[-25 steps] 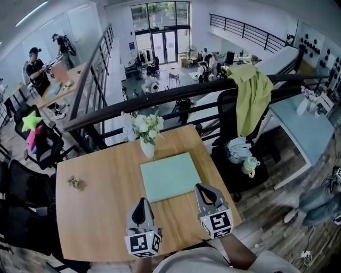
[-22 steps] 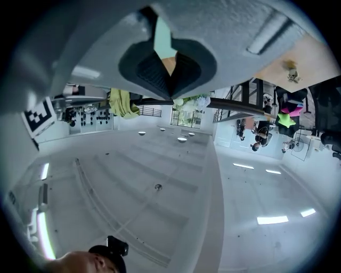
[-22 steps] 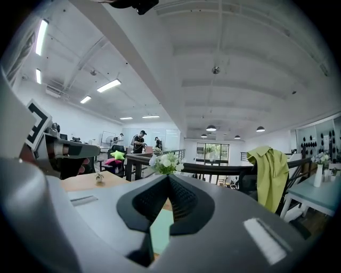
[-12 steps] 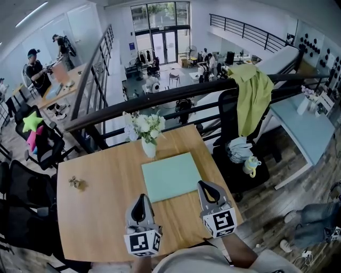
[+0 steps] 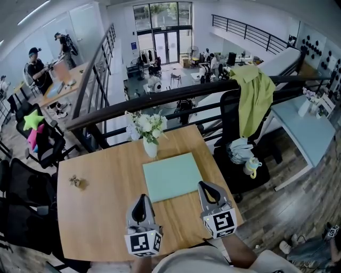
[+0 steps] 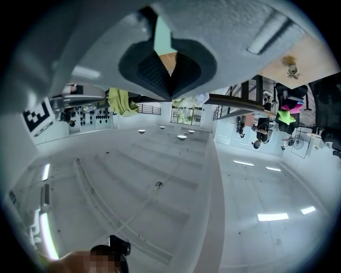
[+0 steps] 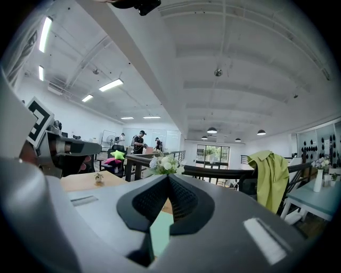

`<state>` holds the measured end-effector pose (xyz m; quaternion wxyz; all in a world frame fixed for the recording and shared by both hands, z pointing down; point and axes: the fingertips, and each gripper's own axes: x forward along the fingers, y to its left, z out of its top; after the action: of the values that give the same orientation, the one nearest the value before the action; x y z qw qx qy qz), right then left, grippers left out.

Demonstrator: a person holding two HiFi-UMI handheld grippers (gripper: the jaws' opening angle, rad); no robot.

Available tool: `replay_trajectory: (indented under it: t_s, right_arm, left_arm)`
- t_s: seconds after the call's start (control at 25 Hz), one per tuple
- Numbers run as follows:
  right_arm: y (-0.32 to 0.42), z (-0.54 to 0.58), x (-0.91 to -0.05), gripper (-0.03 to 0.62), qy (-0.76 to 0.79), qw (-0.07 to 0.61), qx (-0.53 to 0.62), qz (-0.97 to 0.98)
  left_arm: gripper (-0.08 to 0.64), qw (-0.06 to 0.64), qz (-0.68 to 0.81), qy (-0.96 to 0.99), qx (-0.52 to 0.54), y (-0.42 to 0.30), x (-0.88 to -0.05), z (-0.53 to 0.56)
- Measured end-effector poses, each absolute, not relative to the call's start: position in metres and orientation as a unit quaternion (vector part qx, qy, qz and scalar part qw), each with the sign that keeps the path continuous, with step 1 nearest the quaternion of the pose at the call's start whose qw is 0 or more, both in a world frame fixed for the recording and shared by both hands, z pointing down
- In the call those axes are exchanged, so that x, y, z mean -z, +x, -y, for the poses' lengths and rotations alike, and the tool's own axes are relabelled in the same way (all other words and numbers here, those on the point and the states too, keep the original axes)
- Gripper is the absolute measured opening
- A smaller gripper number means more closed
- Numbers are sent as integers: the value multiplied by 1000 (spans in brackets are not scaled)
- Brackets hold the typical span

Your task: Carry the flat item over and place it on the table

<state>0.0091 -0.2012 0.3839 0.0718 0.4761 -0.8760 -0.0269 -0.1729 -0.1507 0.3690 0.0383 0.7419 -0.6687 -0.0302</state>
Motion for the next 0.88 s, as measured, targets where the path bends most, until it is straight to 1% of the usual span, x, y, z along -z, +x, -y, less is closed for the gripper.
replay_trajectory:
  t_s: [0.88]
  right_arm:
    - [13, 201, -387, 11, 474, 76, 25, 877]
  left_arm:
    - [3, 44, 670, 740, 29, -170, -374, 150]
